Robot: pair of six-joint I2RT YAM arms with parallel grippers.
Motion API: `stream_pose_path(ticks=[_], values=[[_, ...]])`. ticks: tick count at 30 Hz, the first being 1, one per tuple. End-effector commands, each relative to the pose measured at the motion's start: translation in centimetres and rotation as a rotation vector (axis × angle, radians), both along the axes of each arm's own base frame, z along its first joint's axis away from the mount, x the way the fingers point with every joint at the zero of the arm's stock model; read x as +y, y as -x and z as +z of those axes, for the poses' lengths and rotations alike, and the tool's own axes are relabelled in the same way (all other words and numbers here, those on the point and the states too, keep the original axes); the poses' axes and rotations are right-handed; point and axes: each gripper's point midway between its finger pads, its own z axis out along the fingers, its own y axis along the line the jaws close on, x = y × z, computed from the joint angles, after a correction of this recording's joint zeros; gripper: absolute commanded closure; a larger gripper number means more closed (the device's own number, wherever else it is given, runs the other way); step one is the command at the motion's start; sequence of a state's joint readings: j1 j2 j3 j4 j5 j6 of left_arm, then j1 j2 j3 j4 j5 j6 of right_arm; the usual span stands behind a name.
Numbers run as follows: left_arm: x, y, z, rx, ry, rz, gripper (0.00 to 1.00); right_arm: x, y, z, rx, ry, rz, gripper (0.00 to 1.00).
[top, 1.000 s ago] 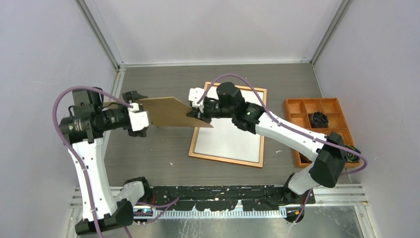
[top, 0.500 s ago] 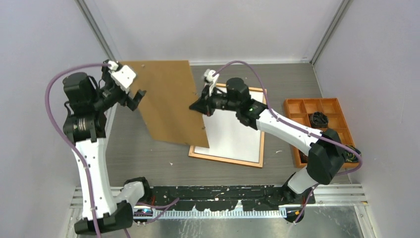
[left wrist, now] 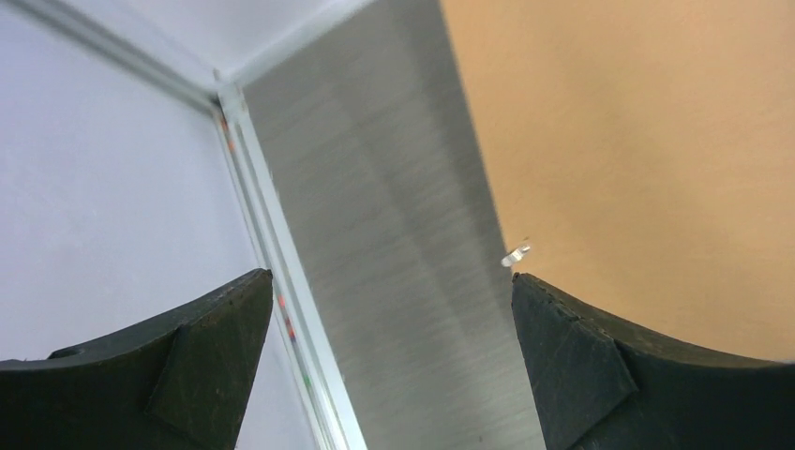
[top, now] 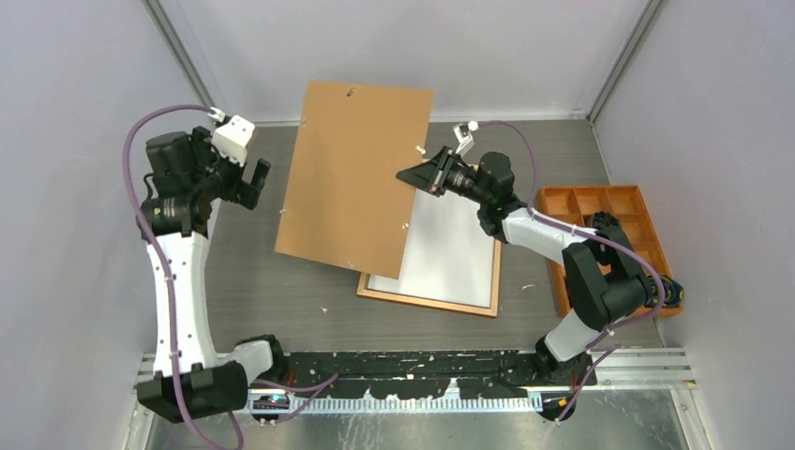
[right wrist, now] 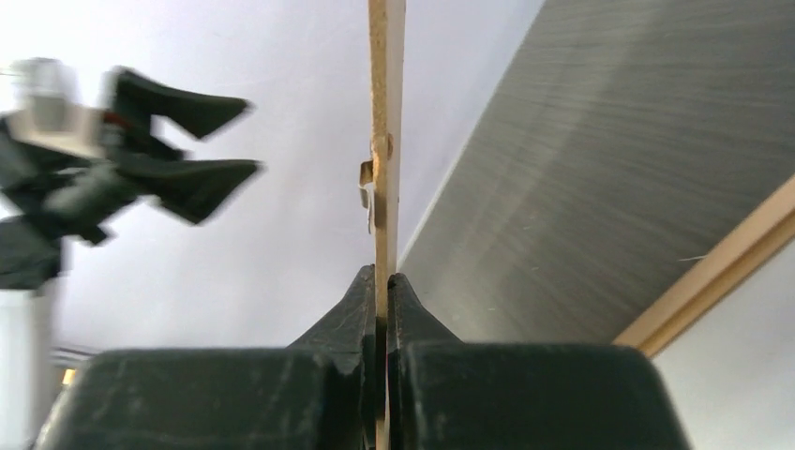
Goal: Put the photo into the frame
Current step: Pick up the photo frame item at the center of the board, then adjust the photo frame item.
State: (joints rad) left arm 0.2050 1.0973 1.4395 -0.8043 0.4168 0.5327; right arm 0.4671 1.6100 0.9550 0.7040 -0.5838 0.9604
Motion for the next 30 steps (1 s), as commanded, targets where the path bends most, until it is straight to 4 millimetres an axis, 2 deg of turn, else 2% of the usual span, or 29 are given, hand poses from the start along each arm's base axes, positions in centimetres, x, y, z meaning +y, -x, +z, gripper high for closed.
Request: stream_pose_path(ticks=[1, 3, 6, 15, 22, 30], values=[[4.8, -1.4, -6.6, 0.183, -0.119, 0.187, 0.0, -1.2, 3.3, 8.9, -0.107, -0.307, 0.145, 0.99], [6.1, -1.7, -8.6, 0.252, -0.141, 0.221, 0.0, -1.6, 3.6, 9.0, -0.06, -0.35, 0.187, 0.99], [7.1, -1.9, -9.9, 0.299, -0.138, 0.249, 0.0, -2.3, 3.9, 9.1, -0.022, -0.418, 0.219, 0.99], [4.8, -1.1, -10.0, 0.3, -0.046, 0.166, 0.0, -2.2, 3.2, 7.5, 0.08, -0.457, 0.228, 0.99], [4.2, -0.6, -10.4, 0.316, -0.015, 0.155, 0.0, -2.0, 3.0, 7.1, 0.095, -0.446, 0.229, 0.99], [4.0, -1.2, -8.8, 0.312, 0.045, 0.187, 0.0, -1.9, 3.0, 5.5, 0.116, -0.38, 0.203, 0.99]])
